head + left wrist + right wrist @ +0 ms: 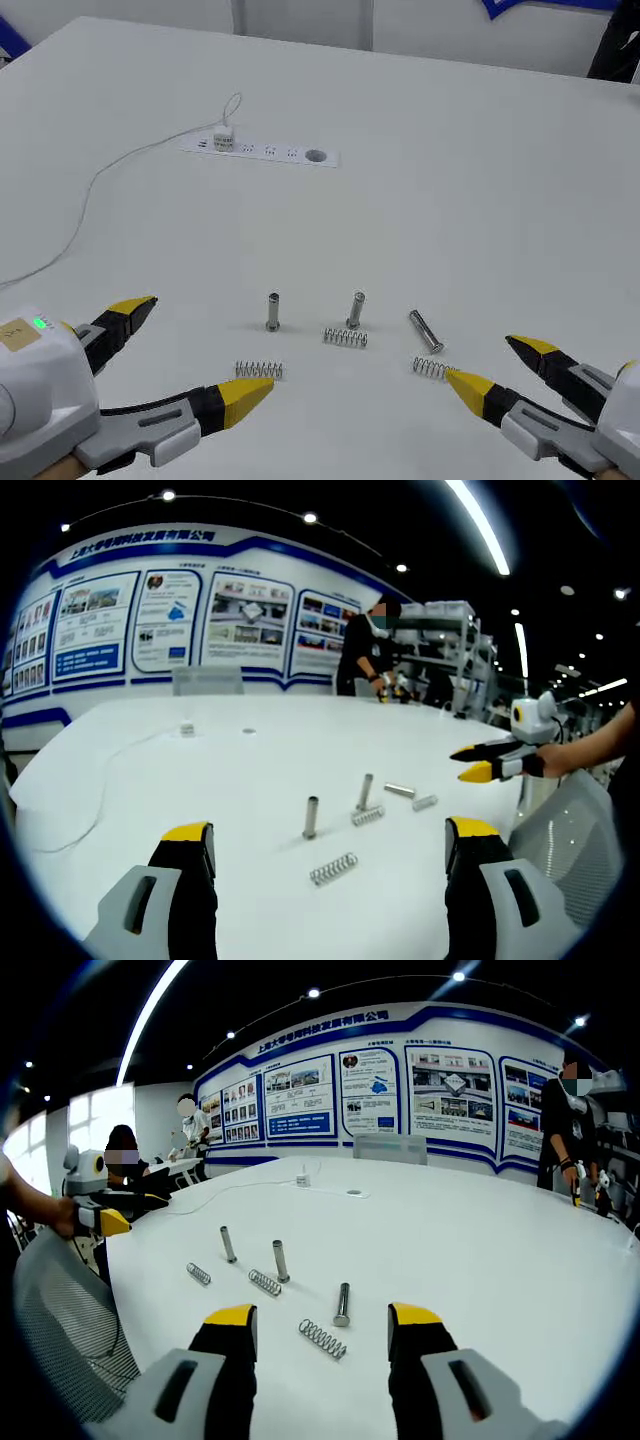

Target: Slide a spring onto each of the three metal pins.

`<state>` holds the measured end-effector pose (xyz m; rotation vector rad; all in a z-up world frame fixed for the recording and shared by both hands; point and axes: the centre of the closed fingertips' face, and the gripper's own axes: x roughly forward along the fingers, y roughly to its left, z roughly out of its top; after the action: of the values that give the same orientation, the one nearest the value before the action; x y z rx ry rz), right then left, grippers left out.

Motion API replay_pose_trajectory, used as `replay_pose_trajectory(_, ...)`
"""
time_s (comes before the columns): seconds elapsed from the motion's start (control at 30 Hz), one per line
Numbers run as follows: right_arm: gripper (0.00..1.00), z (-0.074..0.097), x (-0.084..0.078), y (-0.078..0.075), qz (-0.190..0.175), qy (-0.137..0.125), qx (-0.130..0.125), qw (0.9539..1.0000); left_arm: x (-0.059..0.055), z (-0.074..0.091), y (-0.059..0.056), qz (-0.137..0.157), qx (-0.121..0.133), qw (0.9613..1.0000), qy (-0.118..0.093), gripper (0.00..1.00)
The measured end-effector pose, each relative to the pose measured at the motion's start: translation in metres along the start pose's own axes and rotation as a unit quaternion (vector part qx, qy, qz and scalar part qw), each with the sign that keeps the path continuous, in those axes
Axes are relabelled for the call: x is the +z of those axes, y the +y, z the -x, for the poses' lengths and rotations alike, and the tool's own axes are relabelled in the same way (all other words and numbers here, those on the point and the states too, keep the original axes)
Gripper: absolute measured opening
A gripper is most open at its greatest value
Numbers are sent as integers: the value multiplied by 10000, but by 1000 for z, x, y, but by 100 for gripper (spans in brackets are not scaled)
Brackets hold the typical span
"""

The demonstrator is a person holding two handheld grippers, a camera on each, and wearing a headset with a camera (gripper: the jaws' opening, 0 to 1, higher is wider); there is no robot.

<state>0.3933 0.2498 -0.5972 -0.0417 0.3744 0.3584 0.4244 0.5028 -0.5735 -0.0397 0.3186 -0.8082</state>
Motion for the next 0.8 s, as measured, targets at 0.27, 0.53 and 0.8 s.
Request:
replay_pose_trajectory(0.27, 49, 1, -1, -11, -113, 44, -114, 9999, -4, -2, -5, -113, -110, 9998, 101, 97)
replay_pose_trajectory(0.53, 45, -3, 4, -25, -72, 133, -239, 9996, -5, -2, -2, -94, -88, 9998, 126, 96)
replay_pose_trajectory(0.8, 41, -21, 7, -25, 147, 305, -153, 9993, -5, -3, -3, -110, -114, 9998, 123, 95)
